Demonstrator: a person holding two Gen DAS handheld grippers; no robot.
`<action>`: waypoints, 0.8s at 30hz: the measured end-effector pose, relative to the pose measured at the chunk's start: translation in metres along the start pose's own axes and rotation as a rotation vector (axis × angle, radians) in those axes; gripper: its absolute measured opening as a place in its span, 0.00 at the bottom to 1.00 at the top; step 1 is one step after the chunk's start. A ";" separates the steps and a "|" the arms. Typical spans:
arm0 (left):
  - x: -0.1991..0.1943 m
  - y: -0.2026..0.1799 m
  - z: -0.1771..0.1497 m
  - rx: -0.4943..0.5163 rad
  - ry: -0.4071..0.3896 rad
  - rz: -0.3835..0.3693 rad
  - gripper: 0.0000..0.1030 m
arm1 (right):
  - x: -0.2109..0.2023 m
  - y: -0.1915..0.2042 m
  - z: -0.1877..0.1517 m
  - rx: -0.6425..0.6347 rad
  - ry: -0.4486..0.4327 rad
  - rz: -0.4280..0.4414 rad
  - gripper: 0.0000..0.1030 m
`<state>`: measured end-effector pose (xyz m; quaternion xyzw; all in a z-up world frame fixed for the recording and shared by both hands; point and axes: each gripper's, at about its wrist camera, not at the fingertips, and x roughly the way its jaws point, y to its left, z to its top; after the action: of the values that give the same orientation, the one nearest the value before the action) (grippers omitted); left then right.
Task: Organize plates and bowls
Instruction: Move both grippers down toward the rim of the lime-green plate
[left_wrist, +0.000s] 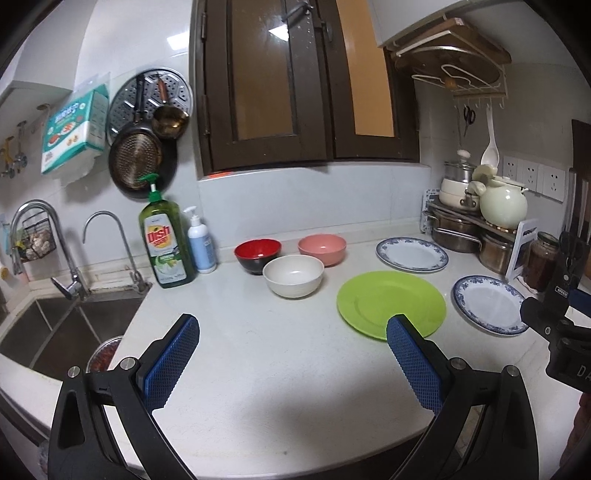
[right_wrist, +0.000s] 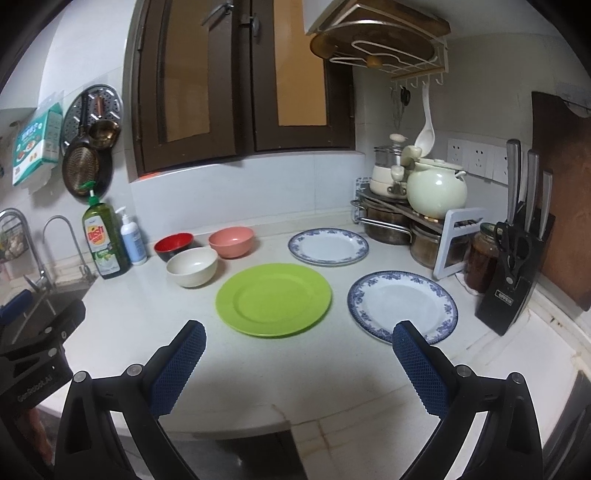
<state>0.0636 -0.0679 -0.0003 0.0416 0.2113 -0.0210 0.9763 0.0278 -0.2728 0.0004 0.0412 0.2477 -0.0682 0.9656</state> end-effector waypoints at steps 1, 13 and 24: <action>0.004 -0.001 0.001 0.001 0.003 -0.003 1.00 | 0.003 -0.001 0.001 0.009 0.003 0.000 0.99; 0.104 -0.015 0.032 0.063 0.051 -0.094 1.00 | 0.067 0.000 0.025 0.076 0.027 -0.063 0.99; 0.200 -0.035 0.034 0.113 0.181 -0.156 0.93 | 0.157 0.002 0.034 0.112 0.159 -0.106 0.98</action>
<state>0.2573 -0.1106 -0.0546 0.0819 0.2997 -0.1050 0.9447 0.1801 -0.2924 -0.0461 0.0871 0.3209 -0.1296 0.9341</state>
